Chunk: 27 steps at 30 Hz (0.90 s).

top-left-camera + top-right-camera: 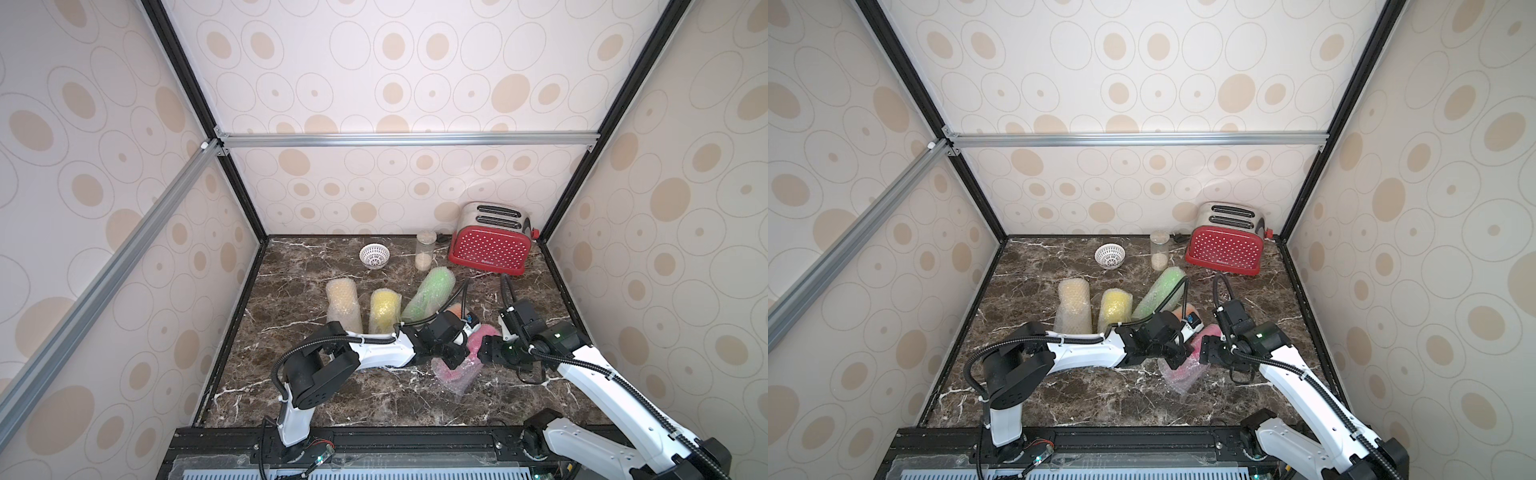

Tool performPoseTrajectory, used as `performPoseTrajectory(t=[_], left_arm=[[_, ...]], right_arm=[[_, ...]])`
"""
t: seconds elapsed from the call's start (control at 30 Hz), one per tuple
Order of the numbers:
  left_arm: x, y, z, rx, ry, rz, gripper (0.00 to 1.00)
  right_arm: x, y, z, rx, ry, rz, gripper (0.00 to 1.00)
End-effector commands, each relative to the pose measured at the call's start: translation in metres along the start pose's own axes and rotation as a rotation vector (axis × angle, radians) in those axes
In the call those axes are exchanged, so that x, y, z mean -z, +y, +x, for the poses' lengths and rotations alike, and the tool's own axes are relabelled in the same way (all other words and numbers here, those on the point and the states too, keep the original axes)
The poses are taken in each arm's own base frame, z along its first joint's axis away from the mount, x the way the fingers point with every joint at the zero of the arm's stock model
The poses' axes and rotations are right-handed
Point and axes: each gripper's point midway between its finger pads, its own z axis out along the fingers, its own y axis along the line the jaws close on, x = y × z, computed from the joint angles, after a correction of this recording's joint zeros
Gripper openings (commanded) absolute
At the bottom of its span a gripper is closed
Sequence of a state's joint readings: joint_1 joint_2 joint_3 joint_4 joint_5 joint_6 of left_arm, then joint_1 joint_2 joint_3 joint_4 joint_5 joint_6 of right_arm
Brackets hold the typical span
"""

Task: Unpack wine glasses from bubble wrap
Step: Unwrap the bubble wrap at the center of the board.

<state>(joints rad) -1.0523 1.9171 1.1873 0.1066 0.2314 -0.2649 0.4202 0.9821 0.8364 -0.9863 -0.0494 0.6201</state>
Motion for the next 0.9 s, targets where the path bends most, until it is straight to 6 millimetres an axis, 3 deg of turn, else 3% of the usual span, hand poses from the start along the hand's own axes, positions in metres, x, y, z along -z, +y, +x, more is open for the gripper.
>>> performPoseTrajectory(t=[0.0,0.13,0.33,0.53,0.7,0.87], left_arm=[[0.006,0.004,-0.025,0.166,-0.068,0.053,0.00],[0.009,0.009,-0.041,0.280,-0.096,0.059,0.00],[0.006,0.016,-0.047,0.448,-0.113,0.035,0.00],[0.012,0.022,-0.059,0.520,-0.176,0.013,0.00],[0.019,0.030,-0.065,0.556,-0.232,-0.036,0.00],[0.017,0.032,-0.063,0.572,-0.250,-0.054,0.00]], right_arm=[[-0.008,0.001,-0.001,-0.015,0.008,-0.011,0.81],[-0.010,0.000,-0.010,-0.023,-0.013,-0.008,0.81],[-0.017,-0.009,-0.025,-0.066,-0.037,0.007,0.78],[-0.028,-0.006,-0.038,-0.086,-0.045,-0.013,0.73],[-0.041,-0.012,-0.040,-0.105,-0.037,0.013,0.62],[-0.048,-0.026,-0.043,-0.137,-0.044,0.049,0.41]])
